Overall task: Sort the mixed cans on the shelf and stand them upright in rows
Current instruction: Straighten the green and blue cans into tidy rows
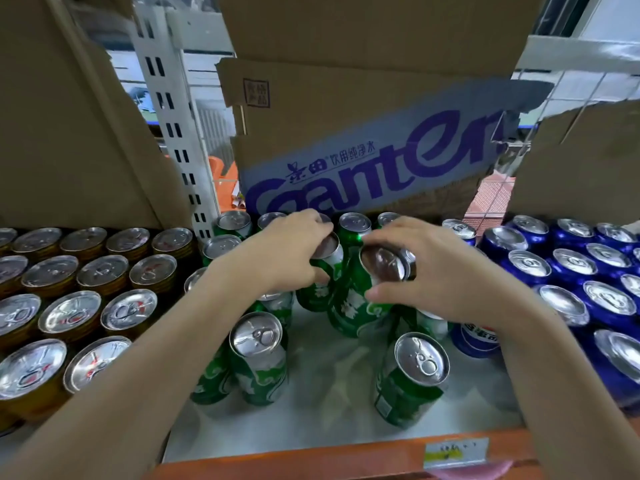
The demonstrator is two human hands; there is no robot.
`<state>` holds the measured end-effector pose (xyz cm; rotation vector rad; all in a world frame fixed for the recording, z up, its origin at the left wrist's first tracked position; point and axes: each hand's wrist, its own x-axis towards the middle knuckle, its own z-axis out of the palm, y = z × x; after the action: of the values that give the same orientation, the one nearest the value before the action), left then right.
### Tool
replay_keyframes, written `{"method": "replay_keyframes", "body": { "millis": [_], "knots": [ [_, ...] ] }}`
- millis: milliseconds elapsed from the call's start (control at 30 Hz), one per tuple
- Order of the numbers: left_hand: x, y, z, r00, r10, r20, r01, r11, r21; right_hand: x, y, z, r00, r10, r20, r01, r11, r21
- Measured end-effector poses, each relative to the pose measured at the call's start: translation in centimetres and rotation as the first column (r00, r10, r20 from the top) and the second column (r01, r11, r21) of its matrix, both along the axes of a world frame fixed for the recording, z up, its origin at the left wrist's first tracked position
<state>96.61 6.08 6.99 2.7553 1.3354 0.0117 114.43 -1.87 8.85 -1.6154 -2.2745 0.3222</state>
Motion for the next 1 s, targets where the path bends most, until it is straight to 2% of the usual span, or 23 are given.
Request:
{"method": "replay_keyframes", "body": {
  "millis": [100,333,400,467,567,867,1000],
  "knots": [
    [0.1,1.1,0.9,0.999,0.049,-0.024,-0.048,0.999,0.012,0.6,0.7,1.8,0.997,0.004,-0.083,-0.001,0.999,0.044],
    [0.0,2.0,1.2,0.995,0.095,0.026,-0.096,0.995,0.033,2.1,1.9,3.8,0.965,-0.008,-0.264,0.049,0.988,0.149],
    [0.3,2.1,0.7,0.993,0.102,0.052,-0.103,0.995,0.015,2.5,2.3,3.9,0.96,-0.018,-0.281,0.075,0.978,0.194],
    [0.8,2.2,0.2,0.992,0.115,0.06,-0.114,0.993,-0.019,2.9,3.2,3.9,0.972,-0.023,-0.232,0.074,0.974,0.213],
    [1.3,2.6,-0.6,0.993,0.112,0.045,-0.11,0.993,-0.045,3.3,5.1,3.3,0.987,0.013,-0.16,0.013,0.987,0.161],
    [1.8,3.9,-3.3,0.996,0.091,-0.019,-0.092,0.992,-0.085,3.9,9.5,3.5,0.98,0.171,-0.099,-0.18,0.98,-0.09],
    [2.0,3.8,-4.1,0.992,0.121,-0.029,-0.123,0.99,-0.07,4.0,10.4,3.8,0.975,0.2,-0.099,-0.21,0.971,-0.112]
  ]
}}
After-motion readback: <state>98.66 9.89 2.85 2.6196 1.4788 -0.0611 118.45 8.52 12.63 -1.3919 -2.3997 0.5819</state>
